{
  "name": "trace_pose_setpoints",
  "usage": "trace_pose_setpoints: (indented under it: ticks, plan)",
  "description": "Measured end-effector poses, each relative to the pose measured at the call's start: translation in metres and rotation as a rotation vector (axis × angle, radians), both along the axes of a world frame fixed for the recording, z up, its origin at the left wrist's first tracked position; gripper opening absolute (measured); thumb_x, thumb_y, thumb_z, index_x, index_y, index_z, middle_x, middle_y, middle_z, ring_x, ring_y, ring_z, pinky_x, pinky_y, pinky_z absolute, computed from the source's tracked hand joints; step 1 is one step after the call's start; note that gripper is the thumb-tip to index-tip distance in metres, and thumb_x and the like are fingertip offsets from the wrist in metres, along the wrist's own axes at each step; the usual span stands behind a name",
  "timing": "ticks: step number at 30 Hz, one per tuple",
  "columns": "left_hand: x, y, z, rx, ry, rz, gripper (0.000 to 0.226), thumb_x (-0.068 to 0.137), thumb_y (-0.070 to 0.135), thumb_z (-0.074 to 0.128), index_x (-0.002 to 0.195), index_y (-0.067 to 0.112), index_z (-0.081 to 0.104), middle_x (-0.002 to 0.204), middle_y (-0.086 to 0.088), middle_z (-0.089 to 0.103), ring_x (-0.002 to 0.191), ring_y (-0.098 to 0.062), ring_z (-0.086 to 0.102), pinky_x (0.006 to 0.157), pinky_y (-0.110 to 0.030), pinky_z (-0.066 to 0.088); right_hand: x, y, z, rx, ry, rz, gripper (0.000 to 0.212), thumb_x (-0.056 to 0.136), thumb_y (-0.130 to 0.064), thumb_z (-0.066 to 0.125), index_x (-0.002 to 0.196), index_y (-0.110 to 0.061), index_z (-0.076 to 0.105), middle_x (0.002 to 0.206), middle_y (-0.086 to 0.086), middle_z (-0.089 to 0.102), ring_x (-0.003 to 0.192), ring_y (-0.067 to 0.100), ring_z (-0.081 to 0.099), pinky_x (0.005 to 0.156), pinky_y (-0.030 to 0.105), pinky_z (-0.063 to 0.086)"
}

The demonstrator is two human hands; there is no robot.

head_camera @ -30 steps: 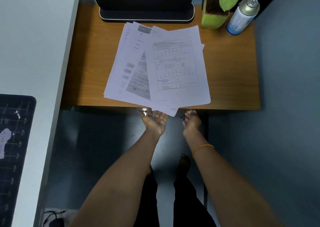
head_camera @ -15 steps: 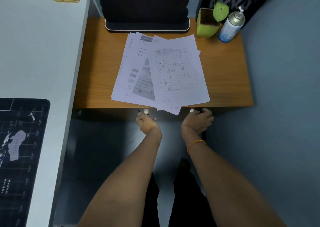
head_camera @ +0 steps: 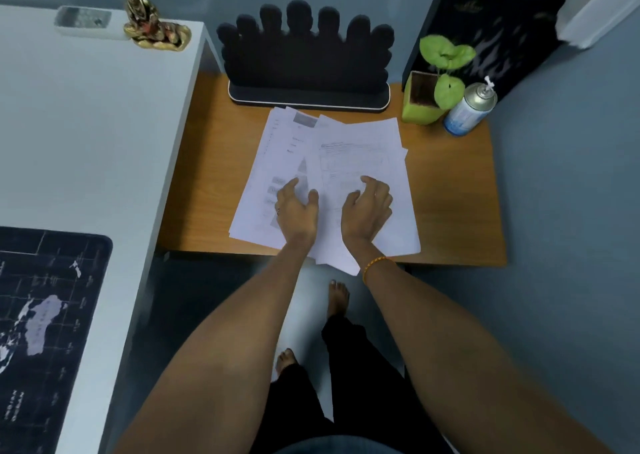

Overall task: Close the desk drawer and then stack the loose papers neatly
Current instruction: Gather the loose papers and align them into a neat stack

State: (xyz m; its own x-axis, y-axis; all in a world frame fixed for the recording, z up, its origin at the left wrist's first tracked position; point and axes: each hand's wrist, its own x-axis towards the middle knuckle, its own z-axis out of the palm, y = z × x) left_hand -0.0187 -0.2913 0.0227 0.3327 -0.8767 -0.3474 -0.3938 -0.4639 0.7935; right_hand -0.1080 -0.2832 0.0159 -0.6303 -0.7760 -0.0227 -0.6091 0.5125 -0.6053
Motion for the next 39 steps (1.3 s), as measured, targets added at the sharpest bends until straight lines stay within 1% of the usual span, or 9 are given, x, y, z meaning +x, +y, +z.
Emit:
trace_pose_setpoints:
  ticks: [5, 10, 18, 24, 27, 30, 33, 36, 39]
  plan:
    - [0.018, -0.035, -0.005, 0.105, -0.242, -0.104, 0.066, 0.09, 0.039, 0.053, 0.145, 0.011, 0.03, 0.154, -0.012, 0.03, 0.143, -0.031, 0.026, 0.118, -0.049, 0.022, -0.038, -0.03, -0.008, 0.186, 0.013, -0.027, 0.046, 0.095, -0.028, 0.045, 0.137, -0.011, 0.038, 0.148, 0.015, 0.037, 0.137, 0.031, 0.031, 0.106, 0.05, 0.034]
    - [0.052, -0.058, -0.015, 0.303, -0.443, -0.165, 0.077, 0.091, 0.049, 0.043, 0.149, 0.007, 0.013, 0.16, -0.013, 0.012, 0.148, -0.031, 0.004, 0.119, -0.05, 0.006, -0.075, -0.031, -0.017, 0.292, 0.059, -0.199, 0.052, 0.096, -0.036, 0.041, 0.137, -0.005, 0.034, 0.146, 0.022, 0.037, 0.132, 0.039, 0.035, 0.106, 0.05, 0.032]
    - [0.049, -0.058, -0.02, 0.256, -0.545, -0.11, 0.065, 0.092, 0.048, 0.04, 0.143, 0.009, 0.028, 0.144, -0.017, 0.034, 0.131, -0.036, 0.031, 0.106, -0.049, 0.029, -0.056, -0.03, -0.025, 0.374, 0.068, -0.194, 0.046, 0.096, -0.033, 0.042, 0.133, -0.005, 0.04, 0.139, 0.023, 0.042, 0.121, 0.04, 0.041, 0.099, 0.049, 0.035]
    - [0.029, -0.044, -0.013, 0.144, -0.518, -0.206, 0.055, 0.097, 0.042, 0.034, 0.14, 0.009, 0.034, 0.139, -0.014, 0.042, 0.127, -0.032, 0.037, 0.102, -0.045, 0.032, -0.013, -0.038, -0.025, 0.33, -0.024, -0.163, 0.048, 0.095, -0.031, 0.045, 0.135, -0.005, 0.039, 0.136, 0.021, 0.044, 0.117, 0.038, 0.044, 0.097, 0.044, 0.035]
    - [0.041, -0.05, -0.009, 0.098, -0.476, -0.098, 0.047, 0.097, 0.037, 0.036, 0.135, 0.009, 0.04, 0.134, -0.016, 0.046, 0.123, -0.033, 0.04, 0.099, -0.044, 0.036, -0.021, -0.043, -0.027, 0.293, -0.022, -0.296, 0.049, 0.097, -0.032, 0.041, 0.133, 0.0, 0.039, 0.137, 0.025, 0.045, 0.121, 0.039, 0.044, 0.101, 0.047, 0.036]
    - [0.052, -0.058, -0.011, 0.111, -0.401, -0.029, 0.043, 0.097, 0.033, 0.037, 0.132, 0.007, 0.041, 0.132, -0.019, 0.045, 0.121, -0.035, 0.041, 0.098, -0.044, 0.037, -0.03, -0.043, -0.03, 0.3, -0.003, -0.365, 0.047, 0.098, -0.028, 0.038, 0.129, 0.007, 0.042, 0.134, 0.031, 0.046, 0.121, 0.042, 0.045, 0.104, 0.05, 0.036]
    - [0.044, -0.058, -0.013, 0.095, -0.294, -0.137, 0.047, 0.098, 0.031, 0.037, 0.136, 0.004, 0.038, 0.137, -0.019, 0.043, 0.127, -0.036, 0.038, 0.107, -0.042, 0.03, -0.02, -0.043, -0.032, 0.294, -0.03, -0.22, 0.049, 0.096, -0.031, 0.042, 0.134, 0.001, 0.039, 0.14, 0.026, 0.042, 0.125, 0.041, 0.041, 0.108, 0.049, 0.032]
    - [0.04, -0.057, -0.012, 0.116, -0.311, -0.167, 0.052, 0.098, 0.03, 0.038, 0.141, 0.002, 0.03, 0.143, -0.019, 0.039, 0.131, -0.035, 0.037, 0.109, -0.042, 0.028, -0.014, -0.041, -0.032, 0.25, -0.057, -0.189, 0.05, 0.096, -0.034, 0.043, 0.135, -0.002, 0.039, 0.139, 0.022, 0.045, 0.122, 0.039, 0.044, 0.106, 0.047, 0.034]
    - [0.046, -0.06, -0.008, 0.209, -0.357, -0.039, 0.047, 0.097, 0.024, 0.038, 0.136, -0.001, 0.032, 0.138, -0.023, 0.043, 0.125, -0.038, 0.041, 0.103, -0.043, 0.034, -0.02, -0.038, -0.03, 0.287, -0.032, -0.275, 0.048, 0.094, -0.035, 0.044, 0.127, 0.0, 0.045, 0.133, 0.024, 0.051, 0.118, 0.038, 0.049, 0.104, 0.048, 0.037]
